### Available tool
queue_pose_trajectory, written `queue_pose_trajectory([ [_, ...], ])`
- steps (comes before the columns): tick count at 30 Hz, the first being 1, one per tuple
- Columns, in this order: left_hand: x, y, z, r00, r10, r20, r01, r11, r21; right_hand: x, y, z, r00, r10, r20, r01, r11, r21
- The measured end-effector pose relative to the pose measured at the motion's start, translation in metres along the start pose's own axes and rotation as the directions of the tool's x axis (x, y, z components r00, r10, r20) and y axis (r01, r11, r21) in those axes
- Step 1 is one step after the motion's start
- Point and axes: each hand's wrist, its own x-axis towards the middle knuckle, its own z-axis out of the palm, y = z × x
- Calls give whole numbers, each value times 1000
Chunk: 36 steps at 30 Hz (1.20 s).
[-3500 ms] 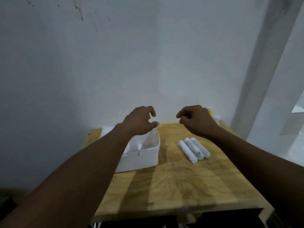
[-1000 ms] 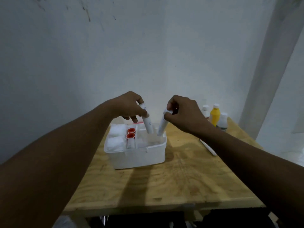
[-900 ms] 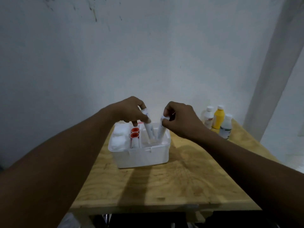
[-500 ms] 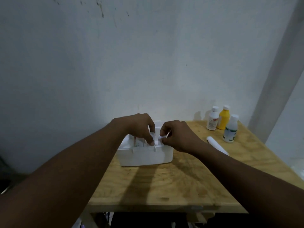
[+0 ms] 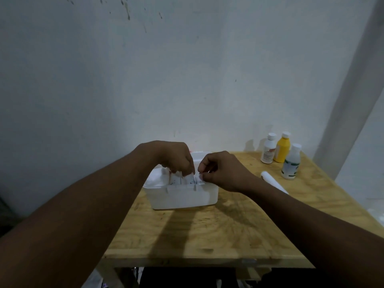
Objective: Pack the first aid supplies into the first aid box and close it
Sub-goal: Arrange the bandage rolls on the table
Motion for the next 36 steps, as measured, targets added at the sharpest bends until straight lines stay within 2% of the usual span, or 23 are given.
queue_pose_trajectory([
  [10, 5, -11, -2, 1000, 18, -17, -18, 1000, -13, 0, 2, 5, 999, -31, -33, 31, 999, 12],
  [28, 9, -12, 4, 994, 4, -107, -19, 990, -142, -3, 6, 6, 993, -38, -112, 38, 999, -1],
  [36, 6, -1, -1, 994, -4, -114, -10, 992, -122, -3, 11, -4, 978, -51, -204, 50, 999, -7],
])
